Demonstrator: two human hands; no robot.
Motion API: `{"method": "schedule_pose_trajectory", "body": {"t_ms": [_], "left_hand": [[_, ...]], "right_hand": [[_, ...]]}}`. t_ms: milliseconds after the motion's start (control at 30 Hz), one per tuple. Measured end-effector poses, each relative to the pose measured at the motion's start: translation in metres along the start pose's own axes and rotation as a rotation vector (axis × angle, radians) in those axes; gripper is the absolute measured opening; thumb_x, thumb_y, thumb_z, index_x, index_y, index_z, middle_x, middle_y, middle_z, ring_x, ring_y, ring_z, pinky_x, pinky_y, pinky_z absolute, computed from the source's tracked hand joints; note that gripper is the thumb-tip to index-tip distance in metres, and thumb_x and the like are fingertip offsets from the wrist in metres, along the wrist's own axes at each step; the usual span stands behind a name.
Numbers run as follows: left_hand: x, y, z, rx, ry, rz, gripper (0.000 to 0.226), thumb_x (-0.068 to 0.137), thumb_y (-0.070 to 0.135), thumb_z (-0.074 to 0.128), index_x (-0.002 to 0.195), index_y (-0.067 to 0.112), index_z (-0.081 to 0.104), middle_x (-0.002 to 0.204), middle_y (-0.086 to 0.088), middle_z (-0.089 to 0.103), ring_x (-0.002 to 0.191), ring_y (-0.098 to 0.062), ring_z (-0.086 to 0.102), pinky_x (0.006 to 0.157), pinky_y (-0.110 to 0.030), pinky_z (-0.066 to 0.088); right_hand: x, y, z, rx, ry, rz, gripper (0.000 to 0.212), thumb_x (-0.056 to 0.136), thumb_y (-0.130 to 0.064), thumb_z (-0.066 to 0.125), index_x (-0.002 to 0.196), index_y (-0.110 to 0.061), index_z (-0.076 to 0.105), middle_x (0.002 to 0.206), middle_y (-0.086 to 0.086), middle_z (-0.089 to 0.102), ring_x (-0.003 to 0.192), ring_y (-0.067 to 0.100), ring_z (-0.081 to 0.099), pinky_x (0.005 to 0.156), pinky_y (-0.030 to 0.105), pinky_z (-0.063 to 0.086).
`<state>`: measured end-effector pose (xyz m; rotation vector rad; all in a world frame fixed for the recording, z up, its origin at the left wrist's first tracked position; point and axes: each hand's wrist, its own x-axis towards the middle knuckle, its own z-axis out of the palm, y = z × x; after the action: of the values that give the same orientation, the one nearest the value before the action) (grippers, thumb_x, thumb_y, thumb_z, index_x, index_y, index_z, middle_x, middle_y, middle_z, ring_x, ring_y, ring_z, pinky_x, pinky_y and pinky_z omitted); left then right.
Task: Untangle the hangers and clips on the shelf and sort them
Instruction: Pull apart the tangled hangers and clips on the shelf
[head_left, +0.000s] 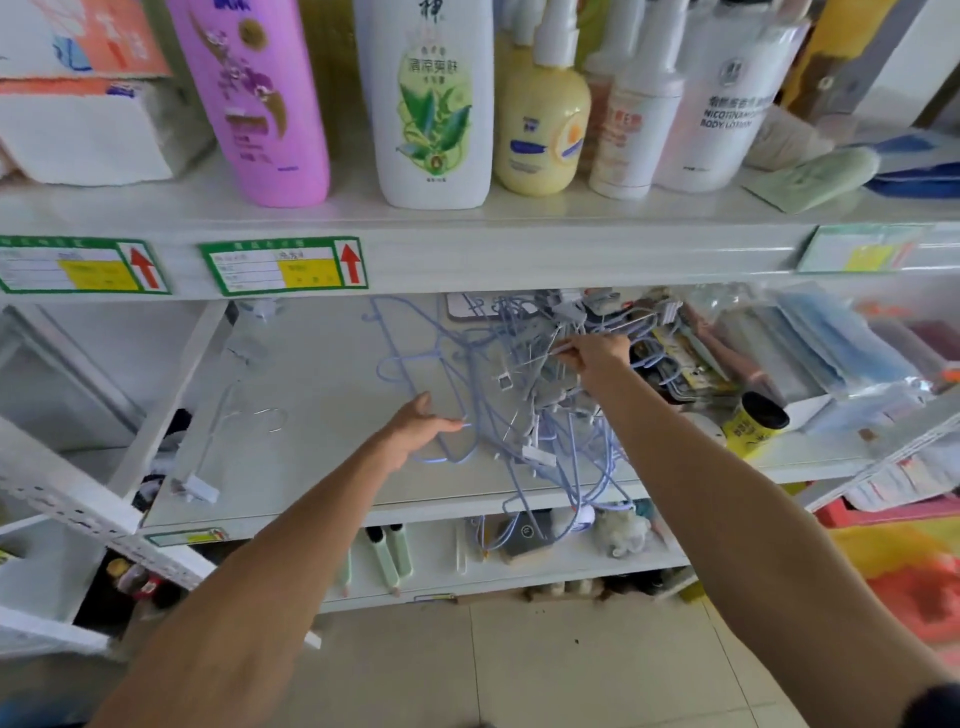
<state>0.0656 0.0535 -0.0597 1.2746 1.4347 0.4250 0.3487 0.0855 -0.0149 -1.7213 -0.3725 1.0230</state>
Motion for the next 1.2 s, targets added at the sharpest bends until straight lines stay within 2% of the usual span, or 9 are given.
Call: {"method": "schedule_pose_trajectory", "body": {"t_ms": [100,300,433,533,600,800,933,1067,1200], "left_hand": [[0.009,0.008,0.003,-0.013,-0.006,0.063,0.094,0.078,0.020,0.082,0.155,0.016,0.027,0.158,0.001,0.032,0.141,-0.020,0.039,0.112,-0.038,0.035],[0.028,0.024,0.000,0.015,0.041,0.082,0.086,0.075,0.023,0.085,0.149,0.016,0.040,0.151,0.000,0.043,0.133,-0.016,0.047,0.103,-0.027,0.038],[0.026,0.035,-0.003,0.316,0.205,0.124,0.034,0.074,0.044,0.071,0.091,0.017,0.059,0.101,-0.004,0.065,0.111,-0.029,0.062,0.085,-0.033,0.046],[0.024,0.050,-0.006,0.448,0.504,0.289,0.029,0.082,0.037,0.063,0.095,0.010,0.062,0.101,-0.012,0.067,0.101,-0.034,0.062,0.084,-0.037,0.049],[0.022,0.063,-0.003,0.354,0.482,0.430,0.018,0.083,0.025,0.066,0.094,0.010,0.066,0.098,-0.011,0.070,0.097,-0.028,0.065,0.083,-0.033,0.049],[0.025,0.066,0.026,0.513,0.080,0.406,0.029,0.087,0.024,0.070,0.115,0.015,0.068,0.111,-0.005,0.070,0.104,-0.019,0.065,0.084,-0.021,0.044],[0.031,0.060,0.036,0.564,0.113,0.426,0.031,0.087,0.016,0.071,0.117,0.008,0.068,0.109,-0.010,0.071,0.102,-0.024,0.066,0.081,-0.022,0.043],[0.037,0.065,0.045,0.673,0.116,0.436,0.023,0.082,0.016,0.076,0.100,0.002,0.071,0.102,-0.015,0.070,0.097,-0.027,0.066,0.083,-0.033,0.050],[0.039,0.071,0.051,0.669,0.116,0.466,0.011,0.082,0.005,0.068,0.090,0.008,0.075,0.097,-0.012,0.074,0.094,-0.026,0.070,0.082,-0.030,0.054]], "right_hand": [[0.005,-0.004,-0.004,0.011,-0.005,-0.019,0.010,0.086,-0.003,0.072,0.078,0.001,0.075,0.074,0.015,0.075,0.069,0.023,0.075,0.069,0.033,0.062],[0.001,-0.018,0.009,0.170,-0.212,0.000,0.010,0.091,0.004,0.064,0.082,0.008,0.065,0.072,0.018,0.073,0.069,0.026,0.073,0.072,0.039,0.063],[0.003,-0.017,0.015,0.151,-0.196,-0.031,0.007,0.090,0.010,0.061,0.083,0.007,0.060,0.083,0.023,0.072,0.078,0.032,0.073,0.079,0.044,0.060],[0.009,-0.012,0.020,0.138,-0.206,-0.032,0.018,0.088,0.015,0.058,0.093,-0.001,0.051,0.087,0.025,0.072,0.078,0.035,0.074,0.076,0.049,0.060],[0.012,-0.011,0.022,0.095,-0.238,-0.026,0.019,0.088,0.015,0.060,0.089,-0.001,0.050,0.083,0.025,0.072,0.078,0.036,0.074,0.078,0.050,0.060],[0.023,-0.012,0.021,-0.244,-0.295,-0.063,0.007,0.085,0.005,0.070,0.085,0.003,0.063,0.086,0.021,0.073,0.083,0.032,0.072,0.088,0.048,0.058],[0.033,-0.017,0.005,-0.672,-0.247,-0.241,0.020,0.083,-0.006,0.072,0.102,0.002,0.071,0.106,0.021,0.072,0.084,0.021,0.068,0.088,0.043,0.058],[0.010,-0.016,-0.002,-1.173,-0.237,-0.402,0.037,0.081,-0.034,0.070,0.107,-0.007,0.069,0.104,0.011,0.068,0.097,0.028,0.064,0.078,0.031,0.051],[-0.010,-0.010,0.001,-1.419,-0.278,-0.414,0.033,0.084,-0.034,0.065,0.105,-0.009,0.068,0.095,0.009,0.066,0.093,0.029,0.065,0.068,0.030,0.051]]}}
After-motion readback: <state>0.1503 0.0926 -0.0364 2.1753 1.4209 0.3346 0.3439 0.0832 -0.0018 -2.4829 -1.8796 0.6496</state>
